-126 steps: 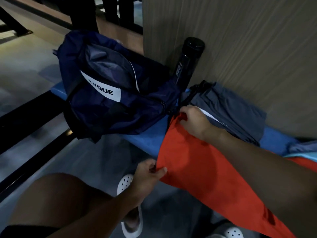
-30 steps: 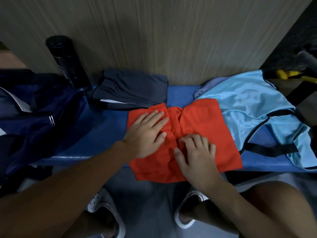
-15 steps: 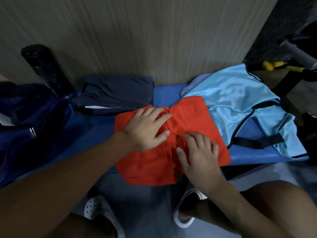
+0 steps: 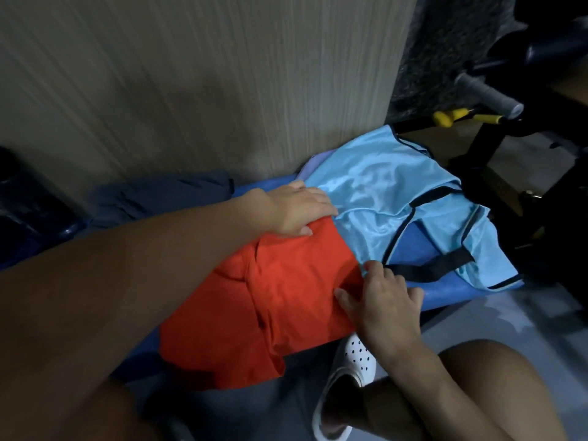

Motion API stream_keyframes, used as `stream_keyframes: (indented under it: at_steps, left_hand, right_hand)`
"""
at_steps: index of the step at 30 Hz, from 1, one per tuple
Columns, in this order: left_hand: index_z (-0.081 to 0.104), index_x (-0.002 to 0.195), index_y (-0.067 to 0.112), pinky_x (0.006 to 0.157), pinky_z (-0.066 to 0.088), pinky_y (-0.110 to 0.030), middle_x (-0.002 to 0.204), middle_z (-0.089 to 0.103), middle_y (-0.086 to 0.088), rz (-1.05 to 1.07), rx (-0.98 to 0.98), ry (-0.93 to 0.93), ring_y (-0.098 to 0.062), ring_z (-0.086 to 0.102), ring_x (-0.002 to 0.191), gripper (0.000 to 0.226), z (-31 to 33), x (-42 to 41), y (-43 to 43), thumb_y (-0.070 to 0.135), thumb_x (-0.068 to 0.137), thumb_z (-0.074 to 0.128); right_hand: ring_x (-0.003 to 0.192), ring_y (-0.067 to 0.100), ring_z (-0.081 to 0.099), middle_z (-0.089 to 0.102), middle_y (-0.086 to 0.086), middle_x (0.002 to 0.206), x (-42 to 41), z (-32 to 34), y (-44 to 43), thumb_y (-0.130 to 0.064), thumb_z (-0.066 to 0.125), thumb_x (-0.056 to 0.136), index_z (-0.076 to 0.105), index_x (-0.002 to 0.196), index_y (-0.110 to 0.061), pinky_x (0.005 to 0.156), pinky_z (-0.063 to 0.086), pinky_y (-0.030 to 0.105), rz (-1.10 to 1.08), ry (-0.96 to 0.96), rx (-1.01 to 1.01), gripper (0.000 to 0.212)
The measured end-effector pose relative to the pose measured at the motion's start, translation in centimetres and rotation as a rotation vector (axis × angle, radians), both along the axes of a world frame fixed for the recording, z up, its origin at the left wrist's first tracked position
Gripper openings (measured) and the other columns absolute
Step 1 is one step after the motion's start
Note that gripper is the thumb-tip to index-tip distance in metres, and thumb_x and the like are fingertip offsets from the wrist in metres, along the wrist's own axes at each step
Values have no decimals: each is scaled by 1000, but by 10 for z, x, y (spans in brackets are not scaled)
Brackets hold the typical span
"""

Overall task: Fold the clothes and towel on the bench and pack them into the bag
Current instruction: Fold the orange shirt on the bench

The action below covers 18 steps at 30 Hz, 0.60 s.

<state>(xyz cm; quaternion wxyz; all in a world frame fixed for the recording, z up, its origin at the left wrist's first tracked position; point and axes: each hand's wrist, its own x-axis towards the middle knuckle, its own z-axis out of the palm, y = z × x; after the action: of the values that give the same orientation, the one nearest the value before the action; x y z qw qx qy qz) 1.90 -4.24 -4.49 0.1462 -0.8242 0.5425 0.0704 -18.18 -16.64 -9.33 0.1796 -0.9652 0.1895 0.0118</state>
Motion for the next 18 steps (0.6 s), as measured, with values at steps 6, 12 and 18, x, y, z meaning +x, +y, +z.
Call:
stream_keyframes:
  at_steps: [6,12,18]
  left_hand:
    - [54,128,26,102,26,-34,126,44,1,-11,56,-41,-20,36,126,49,6,5,-10,41,84,71]
    - [45,93,30,89,27,-33,104,60,4,31,-81,-17,-18,52,110,26,9,11,6,34,80,67]
    - [45,94,30,94,32,-41,98,65,-3,216,-275,-110,-26,58,103,19,21,23,39,41,87,58]
  right_hand:
    - [109,21,46,58,-6,108,9,2,-4,-50,55,89,53,105,-26,90,26,38,60,-38,-23,29]
    - [91,27,61,66,1,82,20,9,-3,-30,56,86,45,89,-23,79,19,35,56,-193,170,14]
    - [98,31,61,66,4,85,60,24,-9,-24,56,87,54,92,-20,84,25,38,8,-235,167,6]
